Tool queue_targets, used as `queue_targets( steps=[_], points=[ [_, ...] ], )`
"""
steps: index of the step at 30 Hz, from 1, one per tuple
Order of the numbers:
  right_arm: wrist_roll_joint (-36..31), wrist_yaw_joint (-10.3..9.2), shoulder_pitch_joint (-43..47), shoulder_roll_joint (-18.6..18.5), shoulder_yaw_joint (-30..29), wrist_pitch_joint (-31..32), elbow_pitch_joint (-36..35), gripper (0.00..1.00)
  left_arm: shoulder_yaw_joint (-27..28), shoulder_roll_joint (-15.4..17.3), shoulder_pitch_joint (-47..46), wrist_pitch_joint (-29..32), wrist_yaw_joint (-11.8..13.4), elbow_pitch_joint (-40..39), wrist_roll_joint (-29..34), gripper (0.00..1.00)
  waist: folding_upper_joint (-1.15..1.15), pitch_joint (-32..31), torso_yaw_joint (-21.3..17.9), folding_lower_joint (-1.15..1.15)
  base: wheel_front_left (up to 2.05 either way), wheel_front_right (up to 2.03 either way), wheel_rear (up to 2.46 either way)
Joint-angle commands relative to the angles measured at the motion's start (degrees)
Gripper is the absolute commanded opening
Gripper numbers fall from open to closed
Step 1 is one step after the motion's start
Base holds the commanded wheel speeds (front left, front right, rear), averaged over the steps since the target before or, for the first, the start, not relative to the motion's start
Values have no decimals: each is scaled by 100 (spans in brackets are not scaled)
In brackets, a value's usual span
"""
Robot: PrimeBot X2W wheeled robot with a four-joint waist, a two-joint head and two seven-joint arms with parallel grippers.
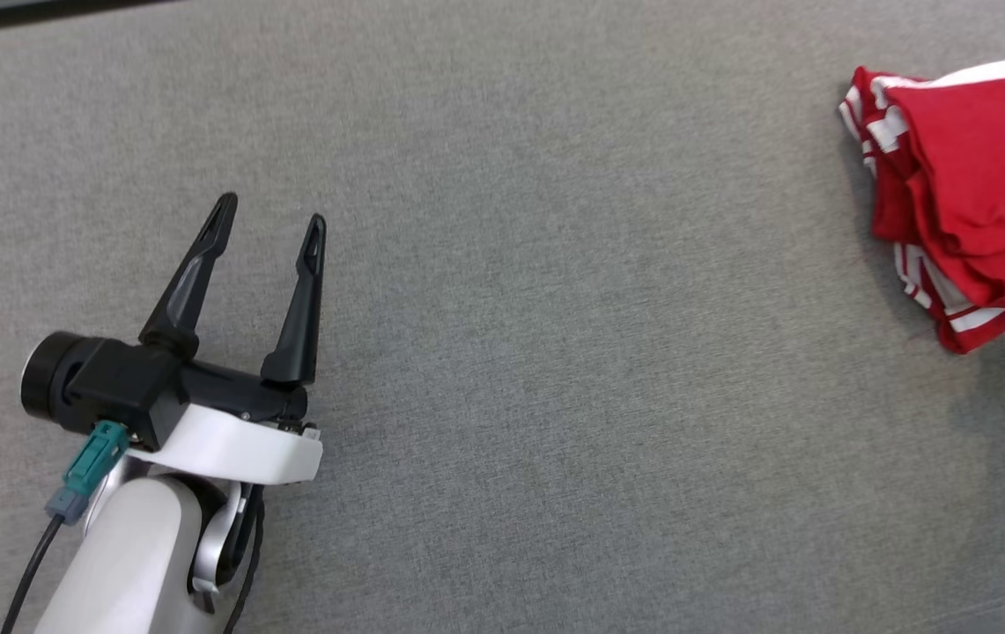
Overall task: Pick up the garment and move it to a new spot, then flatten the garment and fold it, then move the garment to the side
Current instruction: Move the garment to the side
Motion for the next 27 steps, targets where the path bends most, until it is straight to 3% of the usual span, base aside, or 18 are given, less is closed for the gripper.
queue_targets(
  steps=[1,8,14,27],
  points=[
    [-152,-13,304,232,-121,-61,-288,100,60,32,152,-36,72,27,-50,100,0,-363,-83,0,0,0,0],
    [-599,-13,1066,979,-234,-87,-1286,100,142,11,485,-47,212,54,-153,100,0,-794,-23,0,0,0,0],
    [-906,-13,1553,1558,-45,295,-2196,100,232,-58,769,-72,374,102,-283,100,0,-1097,266,0,0,0,0],
    [-1203,-13,2504,2030,-68,883,-3225,100,474,-32,1464,-182,598,355,-490,100,0,-1773,1062,0,0,0,0]
  ],
)
